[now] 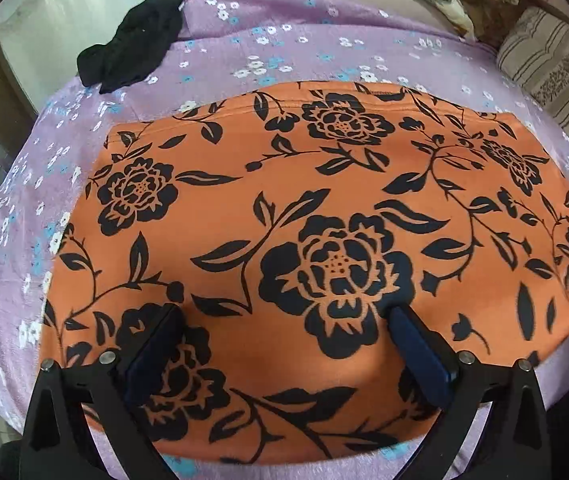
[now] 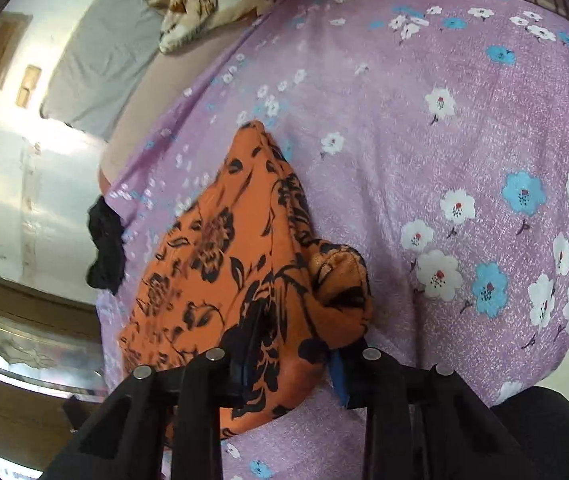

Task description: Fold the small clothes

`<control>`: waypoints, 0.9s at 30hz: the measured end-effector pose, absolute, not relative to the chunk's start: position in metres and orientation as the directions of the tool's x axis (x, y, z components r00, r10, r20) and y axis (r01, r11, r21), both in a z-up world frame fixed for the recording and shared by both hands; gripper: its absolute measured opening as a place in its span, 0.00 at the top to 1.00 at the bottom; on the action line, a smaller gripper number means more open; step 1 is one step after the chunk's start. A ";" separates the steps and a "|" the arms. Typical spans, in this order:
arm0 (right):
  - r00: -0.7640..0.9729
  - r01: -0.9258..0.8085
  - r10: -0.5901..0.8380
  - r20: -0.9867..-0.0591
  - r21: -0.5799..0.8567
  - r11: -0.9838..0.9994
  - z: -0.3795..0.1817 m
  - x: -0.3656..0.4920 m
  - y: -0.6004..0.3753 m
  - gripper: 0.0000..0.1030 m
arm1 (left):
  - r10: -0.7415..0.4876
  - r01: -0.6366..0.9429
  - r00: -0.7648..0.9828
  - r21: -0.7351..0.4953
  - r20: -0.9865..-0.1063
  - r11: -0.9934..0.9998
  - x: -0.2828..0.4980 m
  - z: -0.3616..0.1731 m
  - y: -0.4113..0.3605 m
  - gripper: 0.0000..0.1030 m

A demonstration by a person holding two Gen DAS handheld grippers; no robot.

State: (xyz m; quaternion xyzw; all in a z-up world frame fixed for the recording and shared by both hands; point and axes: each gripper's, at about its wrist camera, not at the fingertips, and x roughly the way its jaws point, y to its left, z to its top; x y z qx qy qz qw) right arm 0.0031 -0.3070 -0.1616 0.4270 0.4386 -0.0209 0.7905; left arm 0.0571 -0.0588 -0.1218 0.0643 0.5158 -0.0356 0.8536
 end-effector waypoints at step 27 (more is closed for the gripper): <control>0.606 0.374 0.308 -0.734 0.604 0.704 -0.165 0.015 -0.299 0.52 | -0.011 0.131 0.458 0.055 -0.889 0.990 0.069 -0.127 -0.071 0.00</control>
